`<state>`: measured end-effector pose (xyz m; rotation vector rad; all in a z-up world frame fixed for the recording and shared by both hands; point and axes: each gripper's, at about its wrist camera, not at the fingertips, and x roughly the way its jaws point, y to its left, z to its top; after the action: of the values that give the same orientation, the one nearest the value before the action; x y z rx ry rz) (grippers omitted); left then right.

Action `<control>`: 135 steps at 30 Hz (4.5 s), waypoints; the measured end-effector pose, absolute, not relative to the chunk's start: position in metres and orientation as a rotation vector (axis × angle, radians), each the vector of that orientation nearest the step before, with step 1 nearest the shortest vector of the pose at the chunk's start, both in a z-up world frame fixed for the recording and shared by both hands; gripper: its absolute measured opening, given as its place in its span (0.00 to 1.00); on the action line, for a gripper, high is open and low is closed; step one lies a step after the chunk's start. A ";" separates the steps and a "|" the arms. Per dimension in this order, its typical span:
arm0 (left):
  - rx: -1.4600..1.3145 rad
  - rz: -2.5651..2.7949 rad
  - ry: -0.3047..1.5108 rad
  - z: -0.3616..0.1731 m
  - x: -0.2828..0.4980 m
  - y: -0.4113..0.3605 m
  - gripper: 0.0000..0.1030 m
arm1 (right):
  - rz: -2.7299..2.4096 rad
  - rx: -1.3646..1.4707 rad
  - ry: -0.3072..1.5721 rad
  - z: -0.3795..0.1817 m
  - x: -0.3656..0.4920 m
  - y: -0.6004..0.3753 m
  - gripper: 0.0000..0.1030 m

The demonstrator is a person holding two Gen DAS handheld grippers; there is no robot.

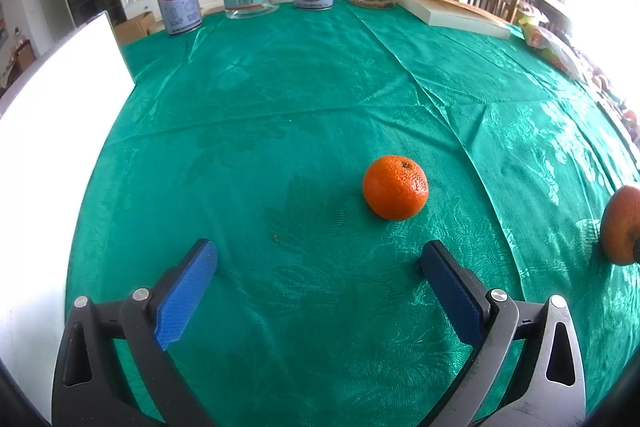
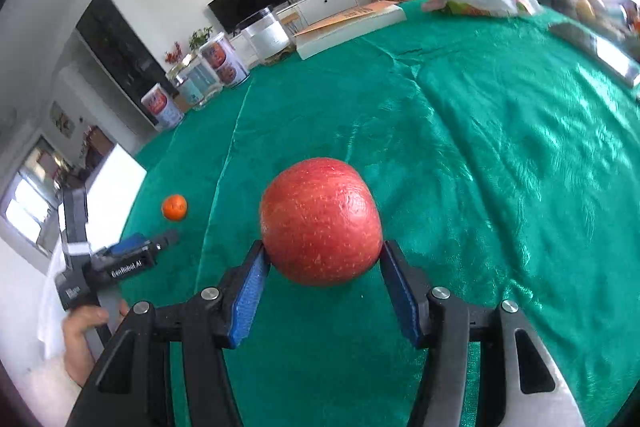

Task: Organize fruits

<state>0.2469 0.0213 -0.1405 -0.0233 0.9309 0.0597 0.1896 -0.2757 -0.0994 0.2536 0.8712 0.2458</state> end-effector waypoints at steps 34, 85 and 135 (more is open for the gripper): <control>-0.025 -0.072 0.925 -0.136 0.246 0.016 0.97 | 0.137 0.317 0.892 -0.086 0.160 -0.310 0.93; -0.492 0.035 0.781 0.045 -0.009 0.284 0.27 | 0.992 0.325 1.057 0.026 0.123 0.039 0.64; -0.190 0.603 0.899 0.005 -0.033 0.295 0.99 | 0.689 -0.302 1.066 0.018 0.048 0.167 1.00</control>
<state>-0.0333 0.2953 0.0050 -0.1898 0.8994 0.6030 0.0479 0.1673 0.0177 -0.3021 1.0657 0.6893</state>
